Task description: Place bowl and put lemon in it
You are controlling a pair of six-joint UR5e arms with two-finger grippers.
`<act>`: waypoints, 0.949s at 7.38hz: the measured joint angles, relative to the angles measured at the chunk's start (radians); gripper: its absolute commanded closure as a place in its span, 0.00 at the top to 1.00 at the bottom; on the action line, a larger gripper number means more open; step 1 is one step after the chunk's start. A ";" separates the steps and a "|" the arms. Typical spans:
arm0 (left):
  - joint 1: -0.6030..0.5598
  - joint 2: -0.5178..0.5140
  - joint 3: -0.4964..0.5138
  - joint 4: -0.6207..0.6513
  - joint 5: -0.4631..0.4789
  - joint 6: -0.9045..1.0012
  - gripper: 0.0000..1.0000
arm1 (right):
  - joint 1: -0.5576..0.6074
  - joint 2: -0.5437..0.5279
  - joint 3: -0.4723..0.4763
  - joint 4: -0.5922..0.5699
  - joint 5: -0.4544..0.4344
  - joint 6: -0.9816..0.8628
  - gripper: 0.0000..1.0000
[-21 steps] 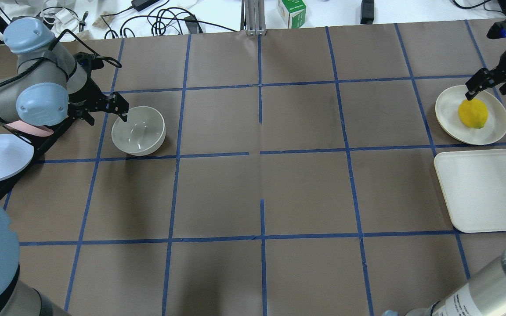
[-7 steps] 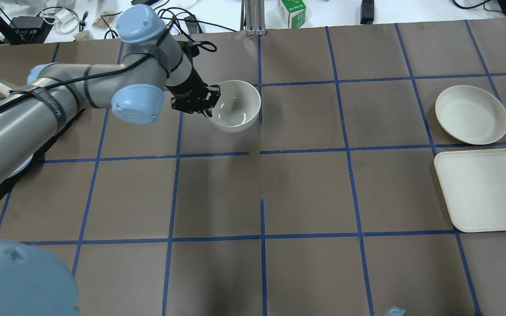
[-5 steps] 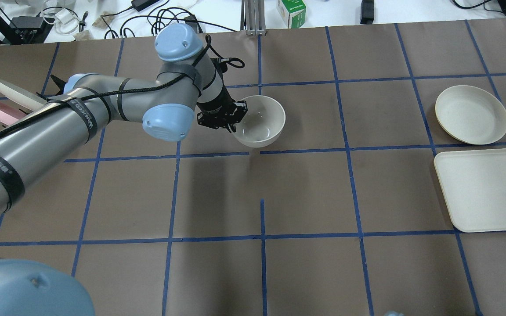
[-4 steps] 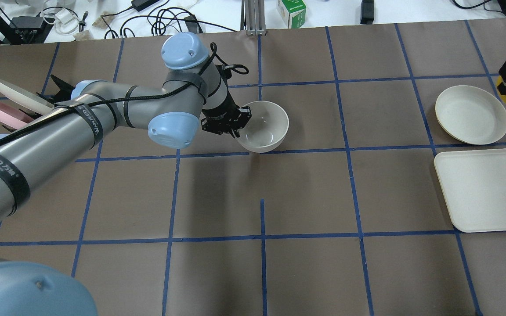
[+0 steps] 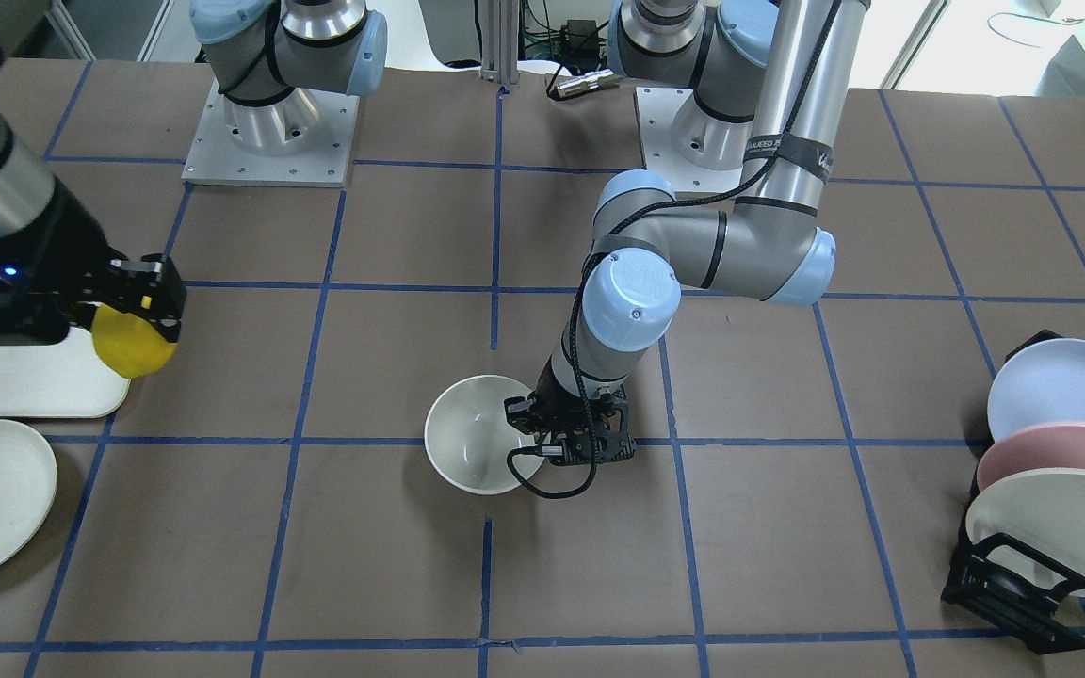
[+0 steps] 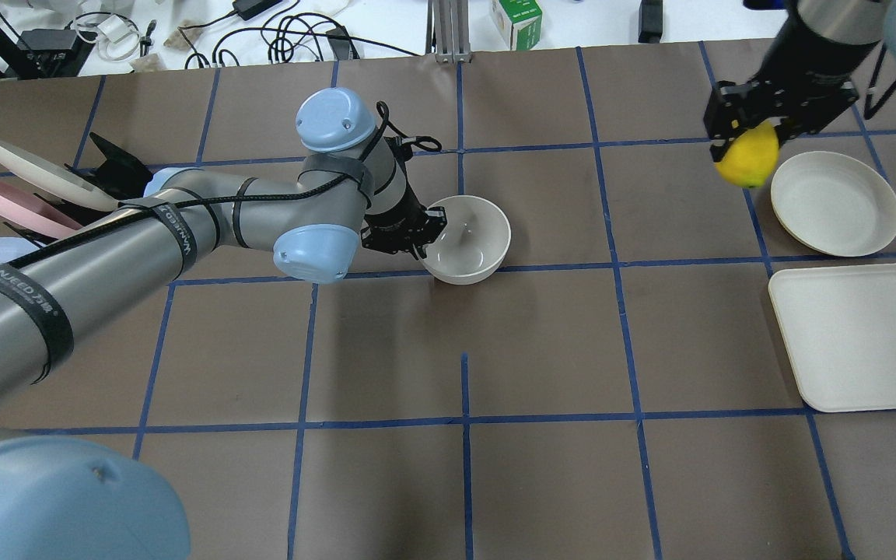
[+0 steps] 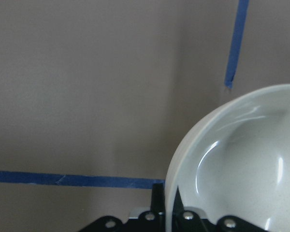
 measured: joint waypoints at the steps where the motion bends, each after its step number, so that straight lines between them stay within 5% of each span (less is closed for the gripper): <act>1: -0.004 0.002 -0.005 -0.004 0.001 -0.006 1.00 | 0.063 0.026 0.000 -0.032 0.013 0.083 0.13; 4: 0.019 0.050 0.030 -0.093 0.029 0.003 1.00 | 0.229 0.106 -0.004 -0.146 0.021 0.284 0.12; 7: 0.103 0.144 0.189 -0.361 0.097 0.151 1.00 | 0.343 0.160 -0.001 -0.231 0.020 0.386 0.13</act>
